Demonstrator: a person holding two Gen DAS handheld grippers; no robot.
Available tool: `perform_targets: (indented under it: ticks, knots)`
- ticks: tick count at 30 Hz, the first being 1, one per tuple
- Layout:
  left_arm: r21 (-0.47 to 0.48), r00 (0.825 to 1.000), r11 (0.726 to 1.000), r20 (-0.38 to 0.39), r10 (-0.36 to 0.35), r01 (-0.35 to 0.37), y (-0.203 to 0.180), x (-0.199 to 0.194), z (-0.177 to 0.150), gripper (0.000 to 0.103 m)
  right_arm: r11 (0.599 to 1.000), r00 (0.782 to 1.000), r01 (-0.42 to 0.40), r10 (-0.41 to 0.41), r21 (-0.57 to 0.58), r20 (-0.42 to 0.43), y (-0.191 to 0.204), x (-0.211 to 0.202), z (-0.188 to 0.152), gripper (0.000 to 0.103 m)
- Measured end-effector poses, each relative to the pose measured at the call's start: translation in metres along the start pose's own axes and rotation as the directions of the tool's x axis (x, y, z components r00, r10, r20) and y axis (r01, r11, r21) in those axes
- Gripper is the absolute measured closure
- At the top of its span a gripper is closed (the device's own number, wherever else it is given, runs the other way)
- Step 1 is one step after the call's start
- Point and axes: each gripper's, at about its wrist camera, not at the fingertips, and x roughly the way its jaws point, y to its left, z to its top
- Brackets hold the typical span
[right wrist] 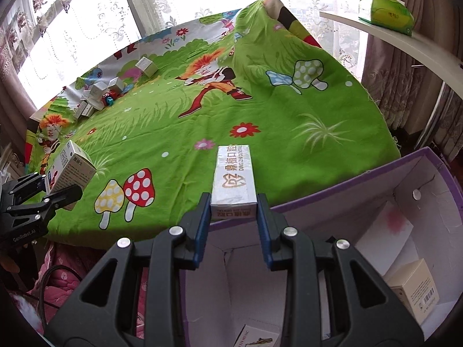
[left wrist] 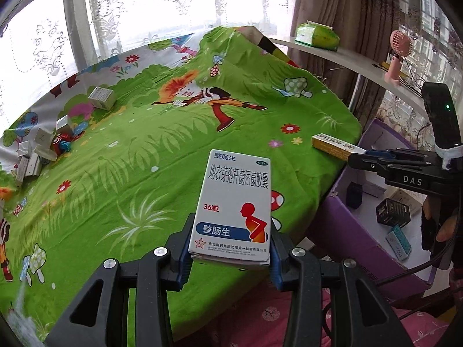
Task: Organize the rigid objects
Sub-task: 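Carry the medicine box and dental box over to the cardboard box, then open both grippers to drop the boxes into the cardboard box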
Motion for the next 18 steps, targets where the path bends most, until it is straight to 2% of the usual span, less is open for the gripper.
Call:
perform_targets:
  ticks: [7, 12, 18]
  knots:
    - [0.122, 0.991, 0.983, -0.035, -0.132, 0.135, -0.058, 0.012, 0.016, 0.060, 0.995, 0.997, 0.080, -0.079, 0.066, -0.007, -0.041, -0.015, -0.014, 0.068]
    - [0.194, 0.985, 0.966, -0.049, -0.167, 0.173, -0.088, 0.014, 0.023, 0.060, 0.988, 0.993, 0.117, -0.118, 0.096, 0.003, -0.060, -0.025, -0.021, 0.068]
    - [0.256, 0.979, 0.945, -0.063, -0.195, 0.204, -0.119, 0.021, 0.031, 0.060, 0.983, 0.985, 0.148, -0.156, 0.105, 0.076, -0.069, -0.050, -0.019, 0.068]
